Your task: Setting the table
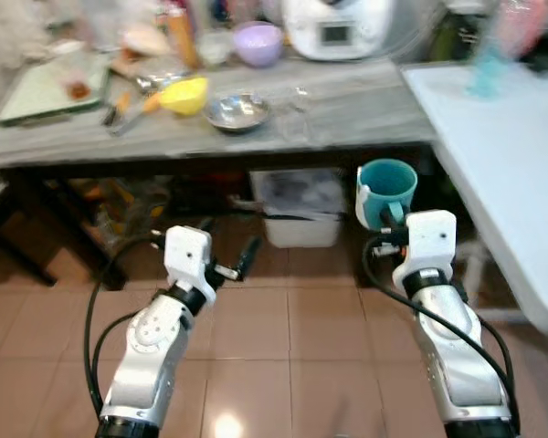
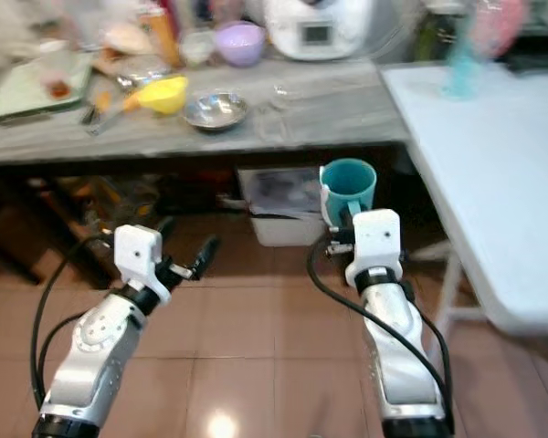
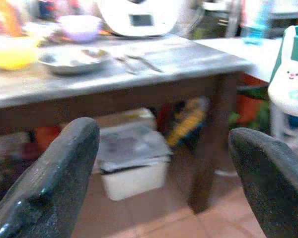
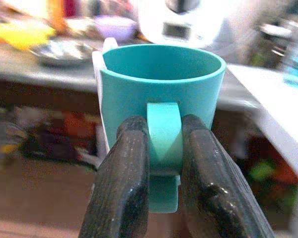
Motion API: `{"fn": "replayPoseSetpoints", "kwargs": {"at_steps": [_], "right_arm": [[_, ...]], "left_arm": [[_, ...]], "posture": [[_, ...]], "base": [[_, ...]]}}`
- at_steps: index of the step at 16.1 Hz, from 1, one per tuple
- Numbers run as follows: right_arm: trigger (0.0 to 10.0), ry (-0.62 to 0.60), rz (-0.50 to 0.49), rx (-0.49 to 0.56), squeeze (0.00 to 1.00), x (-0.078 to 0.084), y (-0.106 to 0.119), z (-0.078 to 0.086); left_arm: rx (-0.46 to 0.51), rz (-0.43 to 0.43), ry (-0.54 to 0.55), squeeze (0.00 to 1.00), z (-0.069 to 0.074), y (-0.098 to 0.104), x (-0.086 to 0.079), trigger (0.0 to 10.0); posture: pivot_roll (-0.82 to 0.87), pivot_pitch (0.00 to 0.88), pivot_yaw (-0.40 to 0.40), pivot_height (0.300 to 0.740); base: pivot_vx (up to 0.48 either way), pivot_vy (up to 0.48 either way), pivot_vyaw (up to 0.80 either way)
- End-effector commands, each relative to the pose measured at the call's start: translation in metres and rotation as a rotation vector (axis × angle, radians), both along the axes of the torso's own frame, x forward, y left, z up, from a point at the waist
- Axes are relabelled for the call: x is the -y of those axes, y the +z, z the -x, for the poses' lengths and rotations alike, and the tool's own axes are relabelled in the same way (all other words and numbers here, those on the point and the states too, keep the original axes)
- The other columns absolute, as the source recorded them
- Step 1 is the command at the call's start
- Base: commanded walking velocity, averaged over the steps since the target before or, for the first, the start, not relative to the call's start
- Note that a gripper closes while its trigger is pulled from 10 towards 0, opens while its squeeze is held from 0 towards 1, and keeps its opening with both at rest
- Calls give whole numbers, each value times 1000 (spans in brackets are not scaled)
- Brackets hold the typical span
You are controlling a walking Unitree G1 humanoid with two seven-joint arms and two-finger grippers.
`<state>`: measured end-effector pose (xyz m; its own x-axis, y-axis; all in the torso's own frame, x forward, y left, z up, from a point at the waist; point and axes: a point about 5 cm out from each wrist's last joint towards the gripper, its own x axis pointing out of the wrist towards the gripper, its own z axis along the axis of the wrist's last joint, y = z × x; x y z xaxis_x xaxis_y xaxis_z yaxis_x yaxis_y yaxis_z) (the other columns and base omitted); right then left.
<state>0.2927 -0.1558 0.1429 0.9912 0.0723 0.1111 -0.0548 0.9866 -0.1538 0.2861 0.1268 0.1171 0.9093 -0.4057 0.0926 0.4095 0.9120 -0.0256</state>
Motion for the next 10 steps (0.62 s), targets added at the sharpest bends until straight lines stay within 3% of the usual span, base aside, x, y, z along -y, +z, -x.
{"fn": "replayPoseSetpoints", "kwargs": {"at_steps": [1,5,8,10], "right_arm": [[10000,43,-11,28,0,-12,7,-1],[10000,42,-7,31,0,-12,7,-1],[10000,45,-9,28,0,-13,6,1],[10000,44,-10,27,0,-13,6,1]], "left_arm": [[-3,-19,24,0,0,-1,-11,10000],[-2,-18,24,0,2,0,-10,10000],[-6,-17,22,0,3,-1,-9,10000],[-9,-17,18,0,3,-2,-8,10000]], "posture": [[-49,71,78,740],[-48,75,78,740],[-51,81,79,740],[-51,81,79,740]], "base": [[480,0,0],[480,0,0],[480,0,438],[480,0,0]]}}
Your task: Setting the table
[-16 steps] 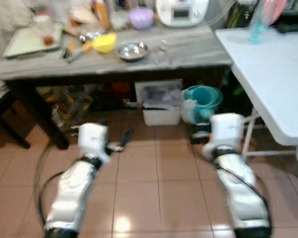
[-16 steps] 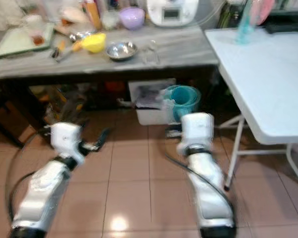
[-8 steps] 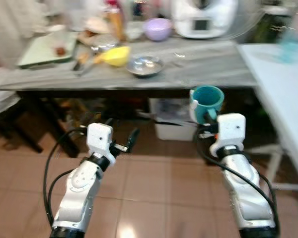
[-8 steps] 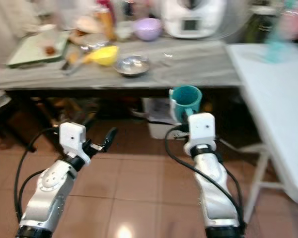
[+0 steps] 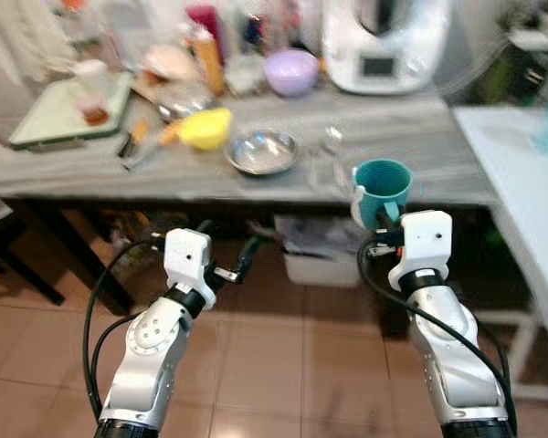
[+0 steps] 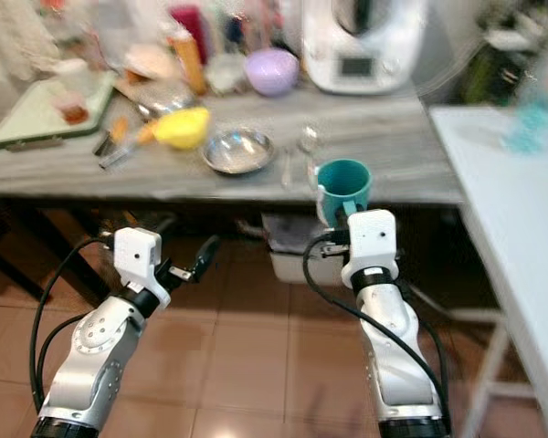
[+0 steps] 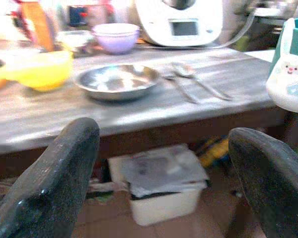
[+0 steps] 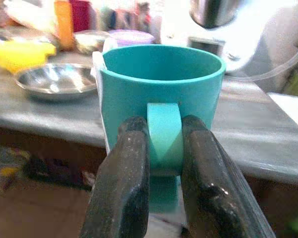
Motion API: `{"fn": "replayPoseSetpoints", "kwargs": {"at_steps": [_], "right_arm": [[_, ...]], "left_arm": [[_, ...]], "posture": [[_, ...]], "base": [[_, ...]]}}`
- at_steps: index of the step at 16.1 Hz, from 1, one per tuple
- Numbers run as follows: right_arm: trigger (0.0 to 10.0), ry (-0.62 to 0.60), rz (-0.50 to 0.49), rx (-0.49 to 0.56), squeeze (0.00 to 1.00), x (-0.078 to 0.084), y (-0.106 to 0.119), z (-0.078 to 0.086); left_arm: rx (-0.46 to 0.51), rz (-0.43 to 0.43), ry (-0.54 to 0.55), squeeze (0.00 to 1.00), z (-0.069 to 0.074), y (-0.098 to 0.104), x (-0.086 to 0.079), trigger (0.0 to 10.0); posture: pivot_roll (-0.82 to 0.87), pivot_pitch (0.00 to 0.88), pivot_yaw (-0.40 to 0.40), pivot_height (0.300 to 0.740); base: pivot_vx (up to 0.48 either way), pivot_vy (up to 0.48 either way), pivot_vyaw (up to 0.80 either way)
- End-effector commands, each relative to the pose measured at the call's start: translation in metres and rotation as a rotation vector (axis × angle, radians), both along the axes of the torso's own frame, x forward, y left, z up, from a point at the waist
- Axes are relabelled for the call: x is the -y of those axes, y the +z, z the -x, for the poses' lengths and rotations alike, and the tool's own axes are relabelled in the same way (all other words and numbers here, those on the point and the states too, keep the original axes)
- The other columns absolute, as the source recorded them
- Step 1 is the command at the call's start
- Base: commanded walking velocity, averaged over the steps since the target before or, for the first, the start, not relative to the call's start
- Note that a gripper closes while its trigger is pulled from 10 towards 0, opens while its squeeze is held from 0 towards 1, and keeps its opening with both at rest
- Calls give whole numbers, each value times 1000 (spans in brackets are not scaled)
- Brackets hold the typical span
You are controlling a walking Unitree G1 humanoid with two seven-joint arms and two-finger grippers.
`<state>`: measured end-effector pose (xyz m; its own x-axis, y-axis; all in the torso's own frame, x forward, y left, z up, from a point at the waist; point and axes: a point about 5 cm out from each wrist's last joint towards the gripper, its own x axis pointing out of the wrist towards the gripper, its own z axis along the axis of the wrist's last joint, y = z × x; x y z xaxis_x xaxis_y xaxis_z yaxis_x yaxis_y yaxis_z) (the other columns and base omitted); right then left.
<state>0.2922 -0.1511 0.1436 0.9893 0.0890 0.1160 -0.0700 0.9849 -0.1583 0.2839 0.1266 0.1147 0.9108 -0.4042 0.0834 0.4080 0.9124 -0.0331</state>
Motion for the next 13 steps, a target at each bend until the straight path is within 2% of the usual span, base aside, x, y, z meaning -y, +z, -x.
{"fn": "replayPoseSetpoints", "kwargs": {"at_steps": [1,2,6,9,13], "right_arm": [[10000,27,-12,23,0,-8,5,1],[10000,26,-10,26,0,-7,6,1],[10000,33,-14,32,0,-9,7,2],[10000,35,17,78,0,-9,17,3],[10000,61,60,192,0,-17,47,6]], "left_arm": [[2,-20,15,0,1,1,-8,10000],[3,-21,15,0,0,1,-8,10000],[3,-22,17,0,0,1,-8,10000],[14,-12,20,0,0,6,-8,10000],[37,-2,27,0,0,14,-10,10000]], "posture": [[-51,82,80,740],[-51,82,80,740],[-51,83,82,740],[-57,85,79,740],[-56,85,76,740]], "base": [[480,0,0],[480,0,0],[480,0,672],[480,0,0],[71,0,0]]}}
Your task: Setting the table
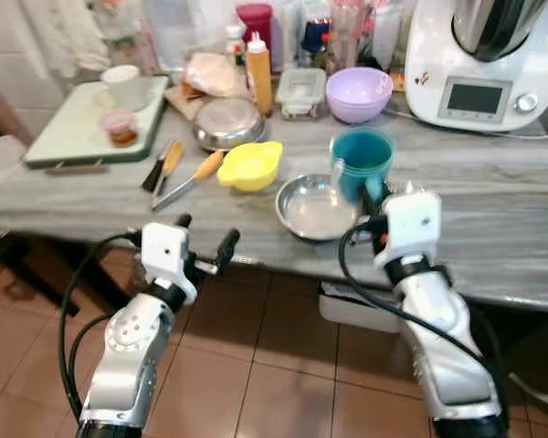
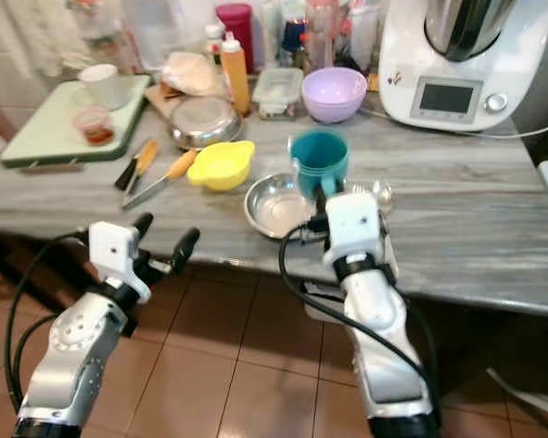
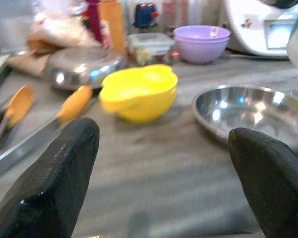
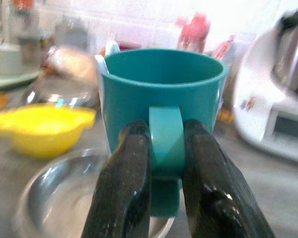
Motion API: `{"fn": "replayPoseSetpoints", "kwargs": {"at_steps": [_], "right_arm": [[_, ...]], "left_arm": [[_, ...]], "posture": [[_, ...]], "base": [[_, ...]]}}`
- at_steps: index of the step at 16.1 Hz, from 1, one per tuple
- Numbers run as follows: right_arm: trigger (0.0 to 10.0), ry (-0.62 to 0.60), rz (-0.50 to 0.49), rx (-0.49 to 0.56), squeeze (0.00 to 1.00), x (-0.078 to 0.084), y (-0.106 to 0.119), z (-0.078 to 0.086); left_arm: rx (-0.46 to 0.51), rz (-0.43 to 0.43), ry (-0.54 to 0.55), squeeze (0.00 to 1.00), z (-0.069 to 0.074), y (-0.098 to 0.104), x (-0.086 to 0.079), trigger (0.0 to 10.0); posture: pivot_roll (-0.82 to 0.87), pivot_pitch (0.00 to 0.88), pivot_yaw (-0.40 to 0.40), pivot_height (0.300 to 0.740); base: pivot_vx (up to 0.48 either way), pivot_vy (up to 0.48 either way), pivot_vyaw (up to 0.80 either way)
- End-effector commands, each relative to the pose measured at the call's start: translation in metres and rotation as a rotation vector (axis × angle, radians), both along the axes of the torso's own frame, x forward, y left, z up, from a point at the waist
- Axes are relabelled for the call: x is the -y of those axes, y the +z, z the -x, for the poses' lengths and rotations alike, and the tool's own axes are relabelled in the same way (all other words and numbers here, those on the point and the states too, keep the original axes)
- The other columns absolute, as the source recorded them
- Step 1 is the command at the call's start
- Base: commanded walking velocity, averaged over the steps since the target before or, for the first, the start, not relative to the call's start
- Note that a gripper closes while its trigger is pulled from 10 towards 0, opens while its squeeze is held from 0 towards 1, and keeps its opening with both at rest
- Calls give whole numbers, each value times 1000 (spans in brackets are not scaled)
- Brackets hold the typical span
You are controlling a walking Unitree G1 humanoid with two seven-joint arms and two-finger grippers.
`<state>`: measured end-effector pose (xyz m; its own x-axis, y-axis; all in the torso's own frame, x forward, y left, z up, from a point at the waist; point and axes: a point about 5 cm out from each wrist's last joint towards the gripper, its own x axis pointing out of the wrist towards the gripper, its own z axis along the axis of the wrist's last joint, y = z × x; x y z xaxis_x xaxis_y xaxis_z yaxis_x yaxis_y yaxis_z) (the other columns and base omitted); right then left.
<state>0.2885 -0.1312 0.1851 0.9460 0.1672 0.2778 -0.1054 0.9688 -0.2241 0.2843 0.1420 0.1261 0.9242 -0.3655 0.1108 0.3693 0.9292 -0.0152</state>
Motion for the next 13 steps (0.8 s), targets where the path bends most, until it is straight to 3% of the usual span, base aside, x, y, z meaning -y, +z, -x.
{"fn": "replayPoseSetpoints", "kwargs": {"at_steps": [1,9,13], "right_arm": [[10000,-3,16,33,0,1,9,2],[10000,-56,18,-5,0,13,2,-2],[10000,-112,19,-34,0,35,0,-11]], "left_arm": [[4,6,-14,0,1,3,5,10000],[-13,24,-49,0,9,1,7,10000],[-38,20,-114,0,18,-1,10,10000]], "posture": [[-57,85,77,740],[-47,92,80,740],[-40,121,83,740]], "base": [[0,0,0],[0,0,0],[0,0,0]]}}
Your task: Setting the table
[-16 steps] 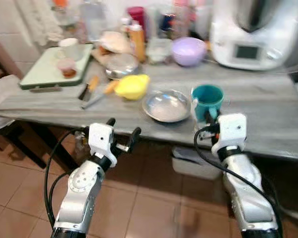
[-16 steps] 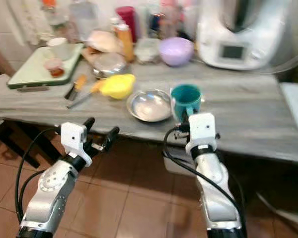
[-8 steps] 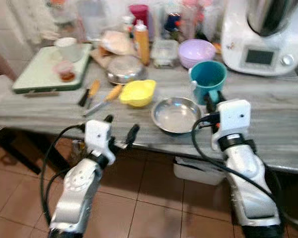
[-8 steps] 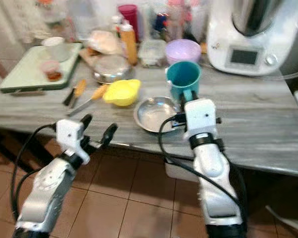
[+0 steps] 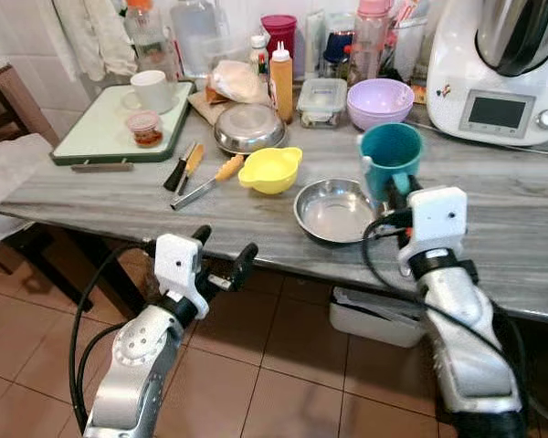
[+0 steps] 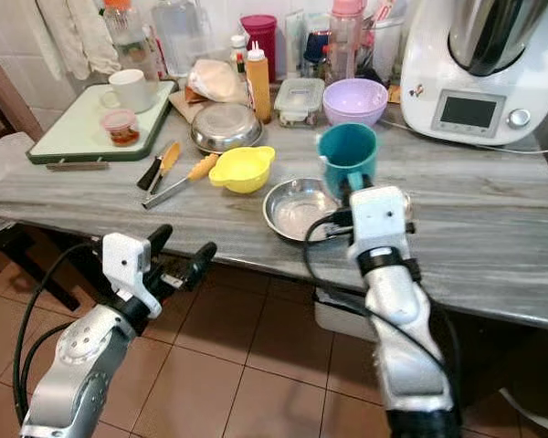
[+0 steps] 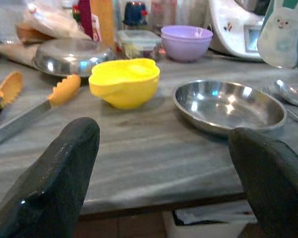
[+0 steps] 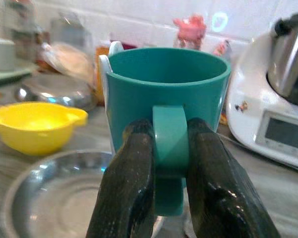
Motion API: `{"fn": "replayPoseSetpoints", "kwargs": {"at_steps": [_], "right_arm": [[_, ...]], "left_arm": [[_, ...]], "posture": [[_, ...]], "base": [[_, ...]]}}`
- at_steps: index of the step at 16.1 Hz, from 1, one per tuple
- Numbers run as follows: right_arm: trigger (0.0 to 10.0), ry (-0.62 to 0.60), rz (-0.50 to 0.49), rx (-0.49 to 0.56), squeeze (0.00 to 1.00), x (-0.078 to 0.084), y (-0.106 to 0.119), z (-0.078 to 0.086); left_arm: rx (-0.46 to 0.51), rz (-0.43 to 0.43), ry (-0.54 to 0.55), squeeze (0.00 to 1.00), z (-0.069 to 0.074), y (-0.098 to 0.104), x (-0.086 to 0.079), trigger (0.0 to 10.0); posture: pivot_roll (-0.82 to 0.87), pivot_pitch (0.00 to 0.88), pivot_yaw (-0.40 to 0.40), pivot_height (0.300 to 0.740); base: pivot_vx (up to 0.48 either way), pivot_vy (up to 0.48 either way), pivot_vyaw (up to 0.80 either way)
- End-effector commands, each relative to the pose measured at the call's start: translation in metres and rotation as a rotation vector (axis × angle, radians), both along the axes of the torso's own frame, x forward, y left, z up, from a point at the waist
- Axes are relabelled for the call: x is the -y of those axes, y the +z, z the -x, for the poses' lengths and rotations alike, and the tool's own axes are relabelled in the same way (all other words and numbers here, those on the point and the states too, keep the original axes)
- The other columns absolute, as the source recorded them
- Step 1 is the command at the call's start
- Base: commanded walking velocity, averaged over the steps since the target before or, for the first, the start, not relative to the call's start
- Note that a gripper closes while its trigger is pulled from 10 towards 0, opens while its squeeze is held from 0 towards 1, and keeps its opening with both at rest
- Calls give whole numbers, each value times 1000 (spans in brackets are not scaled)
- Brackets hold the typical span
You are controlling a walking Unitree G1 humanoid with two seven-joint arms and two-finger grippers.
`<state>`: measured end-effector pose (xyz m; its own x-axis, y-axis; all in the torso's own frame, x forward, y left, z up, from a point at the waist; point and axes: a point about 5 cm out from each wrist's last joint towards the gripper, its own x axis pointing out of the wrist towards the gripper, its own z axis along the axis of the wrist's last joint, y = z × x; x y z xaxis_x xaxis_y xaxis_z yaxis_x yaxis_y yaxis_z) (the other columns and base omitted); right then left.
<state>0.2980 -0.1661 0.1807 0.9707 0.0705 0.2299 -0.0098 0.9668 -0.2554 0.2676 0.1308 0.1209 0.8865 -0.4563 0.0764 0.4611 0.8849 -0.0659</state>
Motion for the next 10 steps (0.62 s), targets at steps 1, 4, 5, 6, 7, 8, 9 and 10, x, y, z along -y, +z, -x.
{"fn": "replayPoseSetpoints", "kwargs": {"at_steps": [1,4,5,6,7,8,9,10], "right_arm": [[10000,-16,-9,8,0,8,5,-5],[10000,-48,-5,-7,0,26,6,-20],[10000,-53,-11,-13,0,30,8,-26],[10000,-52,-8,-16,0,32,9,-29],[10000,-44,-5,-14,0,32,10,-36],[10000,-35,-2,-5,0,31,13,-39],[10000,-19,-2,34,0,26,21,-43],[10000,-24,2,46,0,25,22,-42]], "left_arm": [[15,-8,-24,0,3,6,0,10000],[4,-11,-68,0,10,8,1,10000],[0,-22,-80,0,13,8,1,10000],[-2,-24,-87,0,15,8,1,10000],[-6,-28,-91,0,17,10,0,10000],[-5,-31,-92,0,18,11,-1,10000],[7,-32,-86,0,19,16,-1,10000],[11,-31,-81,0,18,17,-1,10000]], "posture": [[-35,129,83,740],[-12,159,91,740],[0,170,93,740],[6,175,95,740],[19,181,95,740],[28,181,92,740],[41,175,89,740],[41,172,87,740]], "base": [[0,0,0],[0,0,0],[0,0,0],[0,0,0],[0,0,0],[0,0,0],[0,0,0],[0,0,0]]}}
